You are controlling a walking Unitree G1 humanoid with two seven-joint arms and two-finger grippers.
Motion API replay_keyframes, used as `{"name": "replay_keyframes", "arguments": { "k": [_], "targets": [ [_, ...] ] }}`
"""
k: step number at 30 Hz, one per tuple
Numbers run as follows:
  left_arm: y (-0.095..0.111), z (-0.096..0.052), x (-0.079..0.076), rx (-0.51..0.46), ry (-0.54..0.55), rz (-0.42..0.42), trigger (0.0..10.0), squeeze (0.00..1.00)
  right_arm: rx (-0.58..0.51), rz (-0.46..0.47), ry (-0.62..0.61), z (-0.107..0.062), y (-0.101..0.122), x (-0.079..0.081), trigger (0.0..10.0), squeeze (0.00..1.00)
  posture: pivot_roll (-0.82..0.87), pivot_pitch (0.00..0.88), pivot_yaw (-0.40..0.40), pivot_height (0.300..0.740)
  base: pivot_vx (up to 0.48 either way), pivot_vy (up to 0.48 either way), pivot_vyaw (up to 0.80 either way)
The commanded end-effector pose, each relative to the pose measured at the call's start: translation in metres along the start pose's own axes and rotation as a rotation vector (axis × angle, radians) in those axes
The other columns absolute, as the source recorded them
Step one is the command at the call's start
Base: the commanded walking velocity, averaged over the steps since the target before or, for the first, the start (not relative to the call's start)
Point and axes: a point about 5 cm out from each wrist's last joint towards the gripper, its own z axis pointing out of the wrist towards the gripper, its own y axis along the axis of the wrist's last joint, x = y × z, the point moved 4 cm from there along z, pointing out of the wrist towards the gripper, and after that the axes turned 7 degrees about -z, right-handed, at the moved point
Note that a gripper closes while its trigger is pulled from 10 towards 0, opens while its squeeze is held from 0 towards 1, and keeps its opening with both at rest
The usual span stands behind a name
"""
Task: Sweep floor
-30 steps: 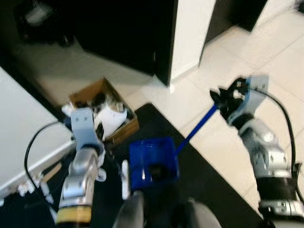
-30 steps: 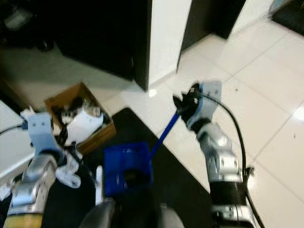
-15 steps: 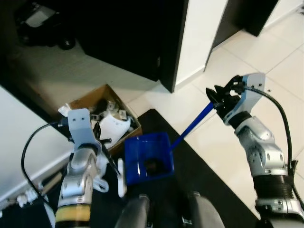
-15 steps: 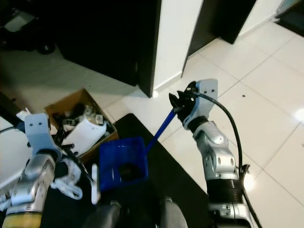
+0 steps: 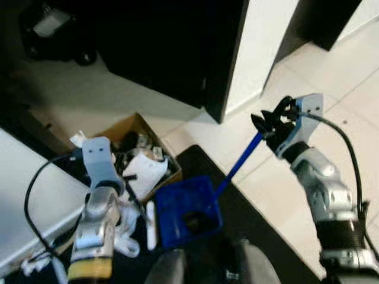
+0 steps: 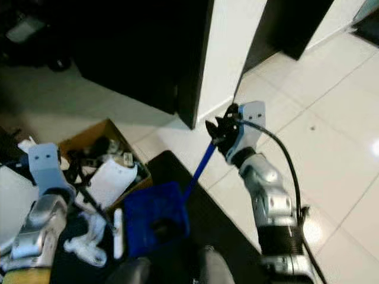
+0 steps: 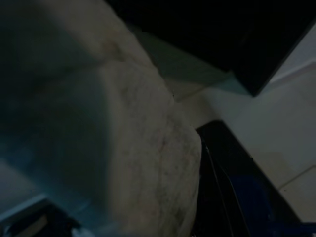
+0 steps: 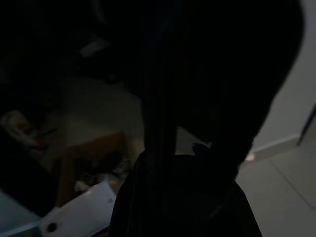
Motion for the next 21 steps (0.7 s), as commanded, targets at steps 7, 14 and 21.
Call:
{"name": "replay_keyframes", "arguments": {
  "k": [7, 14, 21],
  "targets": [
    [0.001, -0.003, 0.003, -0.007, 0.002, -0.012, 10.0, 0.00, 0.001, -0.004, 0.086, -0.004, 0.005, 0.004, 10.0, 0.00, 0.08, 0.173, 0.001, 0.740, 0.000, 0.000, 0.00],
    [0.000, -0.003, 0.005, 0.003, 0.003, -0.007, 10.0, 0.00, 0.027, -0.121, 0.214, -0.021, 0.020, -0.007, 10.0, 0.00, 0.08, 0.175, 0.007, 0.740, 0.000, 0.000, 0.00],
    [-0.004, -0.003, 0.016, 0.037, 0.027, 0.038, 10.0, 0.00, 0.009, -0.193, 0.246, -0.028, 0.042, -0.018, 10.0, 0.00, 0.07, 0.176, 0.012, 0.740, 0.000, 0.000, 0.00]
  ]
}}
